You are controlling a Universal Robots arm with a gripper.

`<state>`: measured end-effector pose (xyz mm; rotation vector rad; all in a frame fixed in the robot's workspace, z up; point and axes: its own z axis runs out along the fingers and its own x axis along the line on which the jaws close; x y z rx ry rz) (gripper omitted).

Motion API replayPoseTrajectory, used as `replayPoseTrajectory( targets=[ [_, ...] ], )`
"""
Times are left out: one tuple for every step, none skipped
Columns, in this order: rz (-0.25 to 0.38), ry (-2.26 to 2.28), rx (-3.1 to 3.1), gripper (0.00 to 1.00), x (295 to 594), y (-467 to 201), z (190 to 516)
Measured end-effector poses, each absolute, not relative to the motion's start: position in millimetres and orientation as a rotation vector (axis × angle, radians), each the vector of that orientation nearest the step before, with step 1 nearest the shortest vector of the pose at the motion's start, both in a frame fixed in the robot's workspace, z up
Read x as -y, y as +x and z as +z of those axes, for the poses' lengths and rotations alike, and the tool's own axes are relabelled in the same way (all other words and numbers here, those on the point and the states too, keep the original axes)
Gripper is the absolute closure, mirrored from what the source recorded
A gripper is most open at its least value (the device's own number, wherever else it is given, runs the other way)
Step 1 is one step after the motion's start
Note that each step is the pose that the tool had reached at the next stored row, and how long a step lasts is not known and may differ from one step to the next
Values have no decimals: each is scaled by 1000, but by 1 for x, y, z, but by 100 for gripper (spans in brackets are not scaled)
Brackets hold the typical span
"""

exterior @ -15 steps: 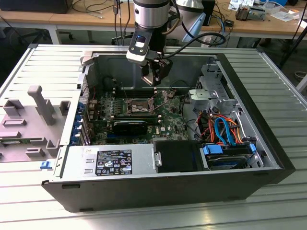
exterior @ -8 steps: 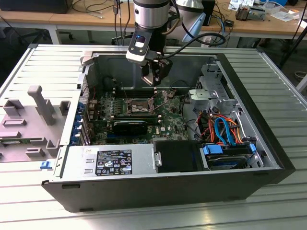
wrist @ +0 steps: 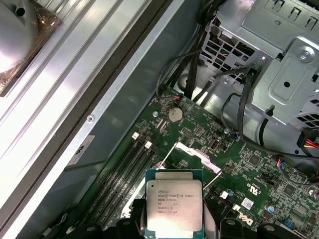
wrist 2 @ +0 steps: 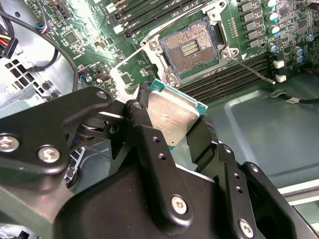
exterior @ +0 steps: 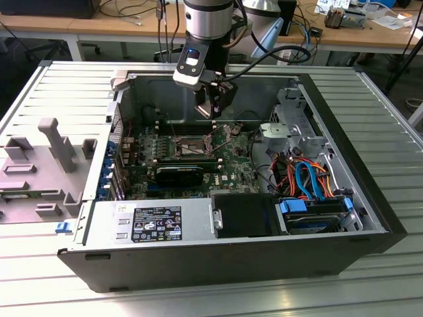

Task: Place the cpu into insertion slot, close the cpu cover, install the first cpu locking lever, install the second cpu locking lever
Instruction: 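Place the cpu into insertion slot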

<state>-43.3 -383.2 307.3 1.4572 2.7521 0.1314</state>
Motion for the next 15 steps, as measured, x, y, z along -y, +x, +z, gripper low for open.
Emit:
replayPoseTrajectory(
  targets=[
    [131, 1460, -2751, 45, 383, -43, 307],
    [131, 1461, -2750, 45, 383, -43, 307],
    [131, 1463, -2749, 45, 383, -43, 307],
    [131, 1465, -2748, 45, 383, -43, 307],
    [131, 1466, -2747, 45, 383, -43, 307],
    [131, 1468, -2746, 45, 383, -43, 307],
    [131, 1471, -2745, 45, 383, -43, 307],
    [131, 1473, -2743, 45, 383, -43, 307],
    [131, 1475, -2742, 45, 383, -43, 307],
    [131, 1476, -2741, 45, 383, -43, 307],
    [131, 1478, -2740, 45, 383, -43, 307],
    [131, 1480, -2739, 45, 383, -43, 307],
    [131, 1481, -2738, 45, 383, -43, 307],
    [131, 1482, -2738, 45, 383, -43, 307],
    [131, 1484, -2737, 45, 383, -43, 307]
  ],
)
